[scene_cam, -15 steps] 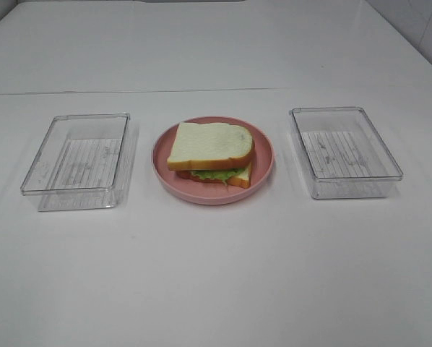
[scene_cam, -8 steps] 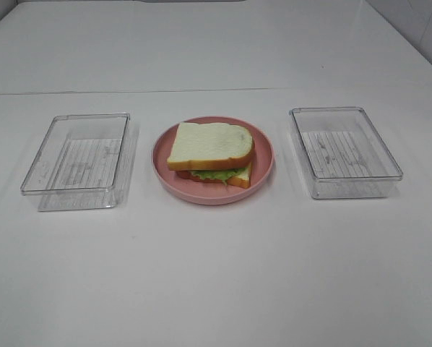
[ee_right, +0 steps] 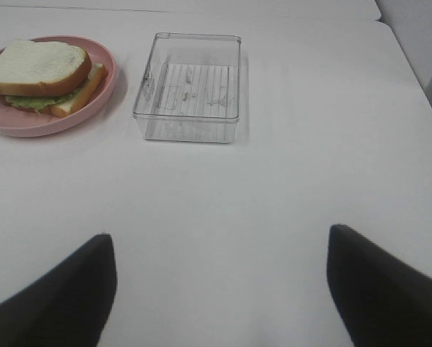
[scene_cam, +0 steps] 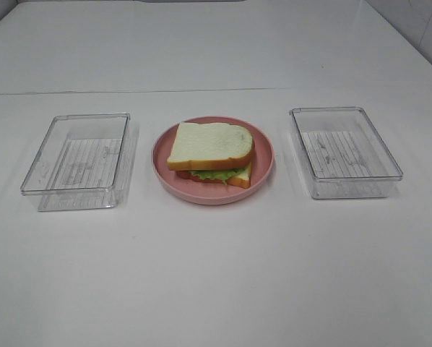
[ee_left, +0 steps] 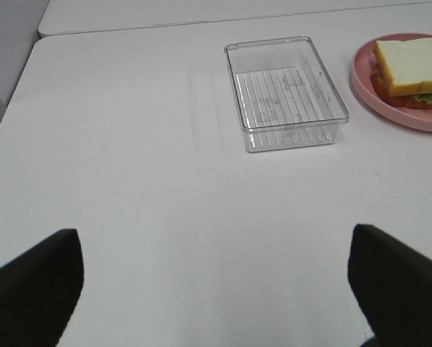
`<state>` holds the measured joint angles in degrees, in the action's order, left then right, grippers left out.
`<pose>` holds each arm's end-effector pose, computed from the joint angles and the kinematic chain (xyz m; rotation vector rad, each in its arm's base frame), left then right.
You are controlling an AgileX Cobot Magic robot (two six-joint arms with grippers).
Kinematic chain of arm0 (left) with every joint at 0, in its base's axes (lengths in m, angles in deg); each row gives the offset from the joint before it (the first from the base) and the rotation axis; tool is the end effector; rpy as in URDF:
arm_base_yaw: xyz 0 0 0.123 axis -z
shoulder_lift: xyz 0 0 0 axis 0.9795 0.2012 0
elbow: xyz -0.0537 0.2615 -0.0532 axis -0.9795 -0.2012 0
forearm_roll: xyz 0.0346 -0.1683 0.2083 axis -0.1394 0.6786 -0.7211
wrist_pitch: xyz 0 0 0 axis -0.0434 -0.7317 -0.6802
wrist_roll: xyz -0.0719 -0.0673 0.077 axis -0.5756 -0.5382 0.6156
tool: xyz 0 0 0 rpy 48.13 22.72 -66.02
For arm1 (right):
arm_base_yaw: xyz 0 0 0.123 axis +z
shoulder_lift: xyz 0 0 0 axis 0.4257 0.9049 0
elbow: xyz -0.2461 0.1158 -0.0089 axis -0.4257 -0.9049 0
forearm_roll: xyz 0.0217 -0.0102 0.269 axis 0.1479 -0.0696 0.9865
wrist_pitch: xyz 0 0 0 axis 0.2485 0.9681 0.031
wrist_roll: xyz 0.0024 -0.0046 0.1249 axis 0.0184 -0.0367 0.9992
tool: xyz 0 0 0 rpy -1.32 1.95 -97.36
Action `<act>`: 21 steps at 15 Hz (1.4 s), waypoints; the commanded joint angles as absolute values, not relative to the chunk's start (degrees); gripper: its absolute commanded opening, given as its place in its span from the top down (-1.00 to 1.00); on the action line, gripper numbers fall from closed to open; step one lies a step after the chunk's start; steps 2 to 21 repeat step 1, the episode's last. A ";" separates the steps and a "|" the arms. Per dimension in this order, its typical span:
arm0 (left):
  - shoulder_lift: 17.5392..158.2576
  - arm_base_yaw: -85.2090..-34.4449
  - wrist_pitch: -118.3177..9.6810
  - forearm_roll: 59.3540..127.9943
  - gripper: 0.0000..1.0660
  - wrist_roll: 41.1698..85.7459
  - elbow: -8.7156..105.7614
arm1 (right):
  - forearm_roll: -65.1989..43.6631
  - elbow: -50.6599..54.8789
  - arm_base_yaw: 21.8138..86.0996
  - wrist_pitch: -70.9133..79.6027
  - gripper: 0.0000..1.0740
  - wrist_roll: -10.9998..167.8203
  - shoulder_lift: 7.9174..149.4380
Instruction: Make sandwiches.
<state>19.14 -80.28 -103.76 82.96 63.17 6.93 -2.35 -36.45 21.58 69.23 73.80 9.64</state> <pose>0.0541 -0.0056 0.2716 0.0318 2.0333 -0.0222 0.0523 0.0132 0.2732 -0.1080 2.0308 0.0393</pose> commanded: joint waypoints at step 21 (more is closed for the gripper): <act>17.88 -80.40 -103.13 83.36 -0.75 63.23 6.81 | -2.46 -36.57 21.24 68.83 -0.42 73.45 8.89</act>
